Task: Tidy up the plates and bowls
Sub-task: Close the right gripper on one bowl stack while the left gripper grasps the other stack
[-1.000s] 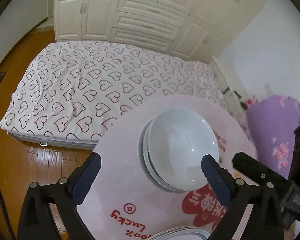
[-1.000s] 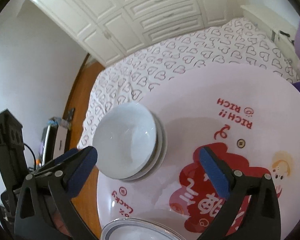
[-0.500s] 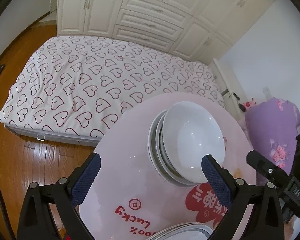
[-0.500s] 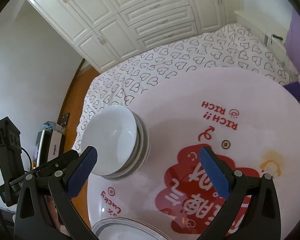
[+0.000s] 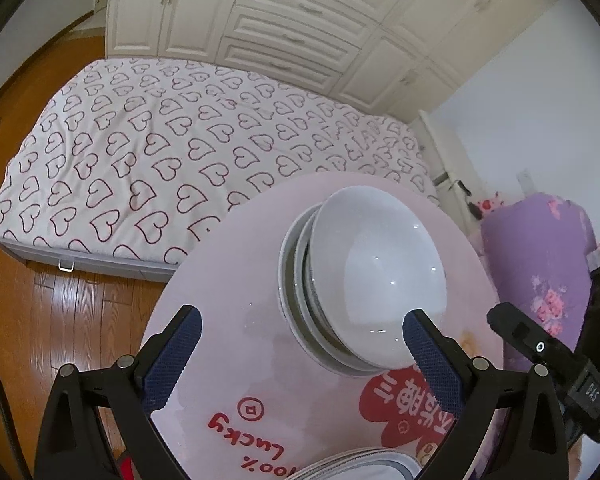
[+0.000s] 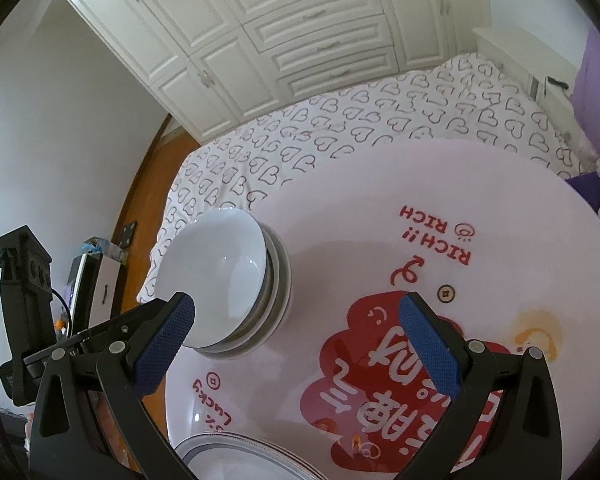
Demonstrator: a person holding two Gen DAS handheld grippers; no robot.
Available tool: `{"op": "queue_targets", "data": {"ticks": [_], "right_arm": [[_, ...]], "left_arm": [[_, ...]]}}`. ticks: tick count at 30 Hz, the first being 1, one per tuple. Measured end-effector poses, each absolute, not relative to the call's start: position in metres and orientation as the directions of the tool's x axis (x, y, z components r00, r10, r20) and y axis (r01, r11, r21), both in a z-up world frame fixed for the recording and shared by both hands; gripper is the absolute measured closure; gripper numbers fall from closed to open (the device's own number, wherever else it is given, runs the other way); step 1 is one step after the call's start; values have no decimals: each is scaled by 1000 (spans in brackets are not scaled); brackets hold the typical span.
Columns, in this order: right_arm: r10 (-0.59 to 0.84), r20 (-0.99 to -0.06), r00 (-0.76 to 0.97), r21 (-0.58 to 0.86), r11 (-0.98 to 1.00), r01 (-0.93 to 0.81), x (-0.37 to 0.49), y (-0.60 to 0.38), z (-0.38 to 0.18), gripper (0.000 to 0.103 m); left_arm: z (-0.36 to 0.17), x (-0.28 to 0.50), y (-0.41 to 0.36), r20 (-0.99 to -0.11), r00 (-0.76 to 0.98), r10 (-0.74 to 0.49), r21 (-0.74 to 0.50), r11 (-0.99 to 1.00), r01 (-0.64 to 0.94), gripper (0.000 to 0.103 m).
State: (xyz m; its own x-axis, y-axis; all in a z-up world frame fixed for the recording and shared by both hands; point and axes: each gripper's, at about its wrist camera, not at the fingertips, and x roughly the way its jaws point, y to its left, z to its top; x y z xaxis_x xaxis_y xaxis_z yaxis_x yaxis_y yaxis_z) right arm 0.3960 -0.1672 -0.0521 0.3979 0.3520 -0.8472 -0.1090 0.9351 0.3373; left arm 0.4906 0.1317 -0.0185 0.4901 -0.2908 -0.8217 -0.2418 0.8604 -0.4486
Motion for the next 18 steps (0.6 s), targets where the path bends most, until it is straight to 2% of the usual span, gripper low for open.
{"op": "queue_targets", "data": {"ticks": [10,14,17,18], "right_arm": [[406,-861,307,398,913,-93,410,-151,-83,0],[425,-860,285,422,904,-75,414,-149,-91,1],[438,-856,275,438,897,-66,418,-148,-95,8],[444,-855,270,445,894,-61,418,-147,-98,13]], "left_arm": [[-37,509,133,-823,473,-314,-476,836,-274,5],[-48,518,134,-830,459,-316,-479,825,-299,13],[-54,527,132,-837,452,-308,-470,828,-305,18],[-57,531,132,-840,446,-308,-467,829,-307,20]]}}
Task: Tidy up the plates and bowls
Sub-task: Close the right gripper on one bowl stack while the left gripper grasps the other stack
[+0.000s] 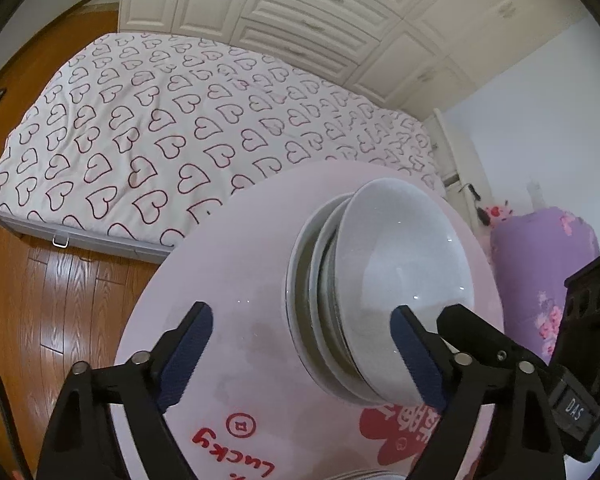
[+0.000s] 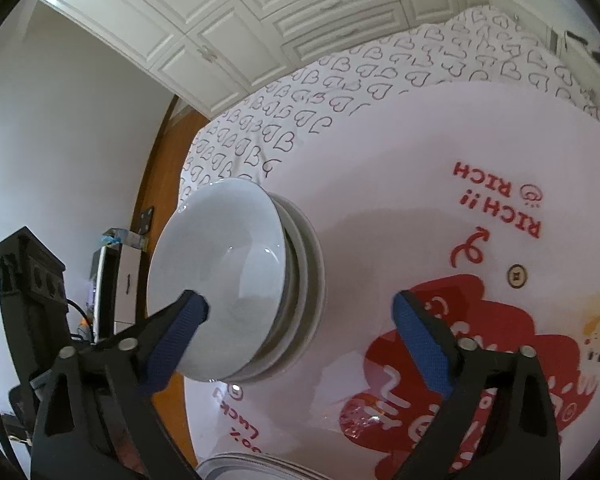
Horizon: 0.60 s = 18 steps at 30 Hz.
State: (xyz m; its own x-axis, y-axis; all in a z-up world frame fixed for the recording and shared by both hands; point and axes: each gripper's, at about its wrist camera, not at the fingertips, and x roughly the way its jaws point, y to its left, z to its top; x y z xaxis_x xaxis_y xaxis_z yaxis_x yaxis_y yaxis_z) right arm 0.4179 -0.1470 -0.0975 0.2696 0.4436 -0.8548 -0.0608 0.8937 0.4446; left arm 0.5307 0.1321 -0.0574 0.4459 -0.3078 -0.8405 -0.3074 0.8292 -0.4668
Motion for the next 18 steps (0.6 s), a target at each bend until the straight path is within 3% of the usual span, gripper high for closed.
{"op": "queue_targets", "data": {"ticks": [5,9,11,18], "right_arm": [[453,-857,245,459,888,-36,420,-144,-107,32],[475,-851,226,483,875,-19,421,-141,-115,57],[472,-852,226,480,877,-20,420,-138,-117,58],[440,-864,243,455,890,4,418,-136,-113,60]], "left_arm": [[-75,542,130,-840,416,-348,-493,810,-318,36],[-88,550,137,-808,414,-419,-558,769,-311,46],[-87,554,140,-792,420,-442,-579,762,-291,60],[-90,555,151,-800,417,-431,-569,763,-305,62]]}}
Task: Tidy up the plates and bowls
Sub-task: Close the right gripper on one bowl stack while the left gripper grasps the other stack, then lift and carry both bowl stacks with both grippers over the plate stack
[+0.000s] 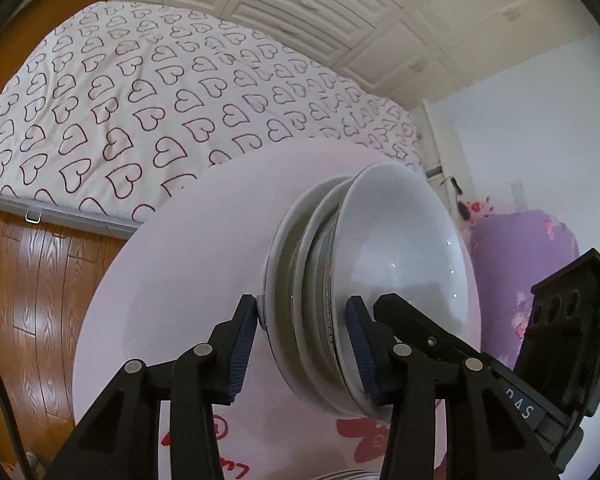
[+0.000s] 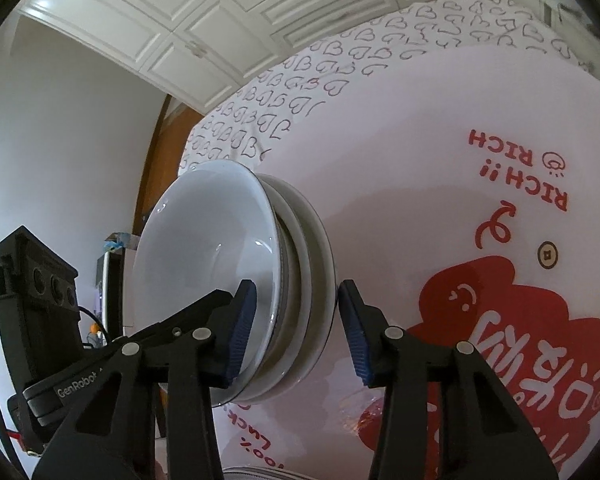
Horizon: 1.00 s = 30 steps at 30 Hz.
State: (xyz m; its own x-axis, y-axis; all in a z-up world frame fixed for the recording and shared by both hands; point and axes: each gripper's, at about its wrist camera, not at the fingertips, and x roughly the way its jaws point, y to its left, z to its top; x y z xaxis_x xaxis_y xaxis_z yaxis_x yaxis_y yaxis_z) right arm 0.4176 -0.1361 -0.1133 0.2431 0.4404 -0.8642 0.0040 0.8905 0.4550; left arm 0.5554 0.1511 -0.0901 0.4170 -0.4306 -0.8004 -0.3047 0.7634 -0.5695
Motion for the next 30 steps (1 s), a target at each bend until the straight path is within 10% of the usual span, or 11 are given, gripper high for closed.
{"op": "queue_targets", "data": {"ticks": [30], "right_arm": [[414,-859,300,434,901,-3,382,-151,-73,60]], "left_arm": [[-41,479,117,-781,455,-429,-580,768,-273,63]]}}
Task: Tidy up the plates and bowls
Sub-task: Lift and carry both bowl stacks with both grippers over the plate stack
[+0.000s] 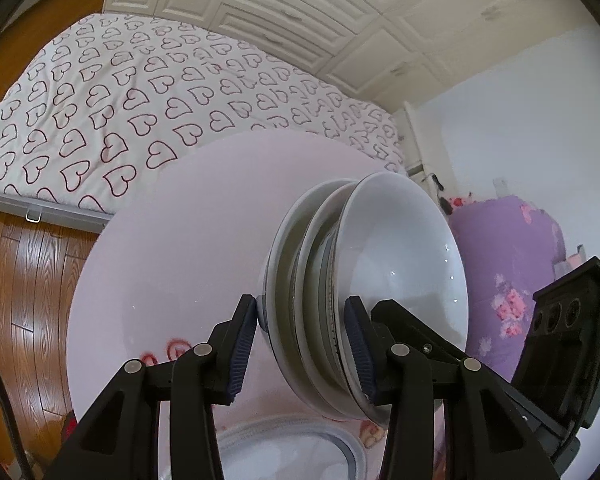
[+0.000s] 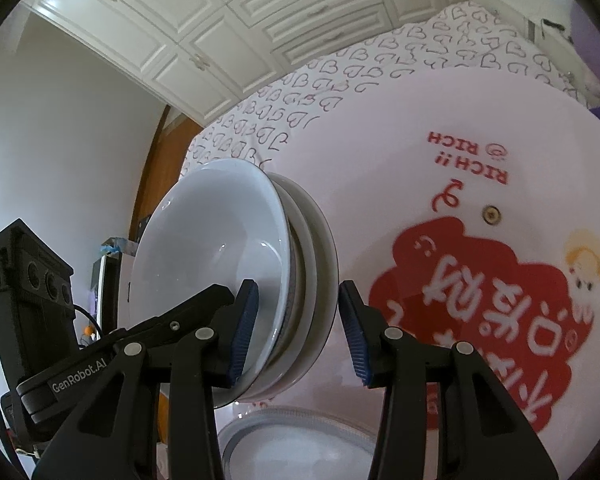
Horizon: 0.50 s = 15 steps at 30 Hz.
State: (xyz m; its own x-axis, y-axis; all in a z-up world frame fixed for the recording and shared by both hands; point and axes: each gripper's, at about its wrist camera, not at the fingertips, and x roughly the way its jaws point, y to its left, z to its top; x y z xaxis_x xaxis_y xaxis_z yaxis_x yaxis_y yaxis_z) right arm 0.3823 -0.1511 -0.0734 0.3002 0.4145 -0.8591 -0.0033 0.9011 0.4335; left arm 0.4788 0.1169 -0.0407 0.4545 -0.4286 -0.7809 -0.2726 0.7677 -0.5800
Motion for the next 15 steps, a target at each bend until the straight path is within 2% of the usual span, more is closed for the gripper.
{"op": "queue_targets", "data": {"ticks": [9,15], "right_arm": [[401,-852,336,430,903,13,333,-170,-44,60],[394,-854,340,428,904,26,292,-178,-40,60]], "left_arm": [[-5,422,91,-769,470,-435,-585,775,-239,64],[-1,375,78,-769,464,-439,-584,779,-230,64]]}}
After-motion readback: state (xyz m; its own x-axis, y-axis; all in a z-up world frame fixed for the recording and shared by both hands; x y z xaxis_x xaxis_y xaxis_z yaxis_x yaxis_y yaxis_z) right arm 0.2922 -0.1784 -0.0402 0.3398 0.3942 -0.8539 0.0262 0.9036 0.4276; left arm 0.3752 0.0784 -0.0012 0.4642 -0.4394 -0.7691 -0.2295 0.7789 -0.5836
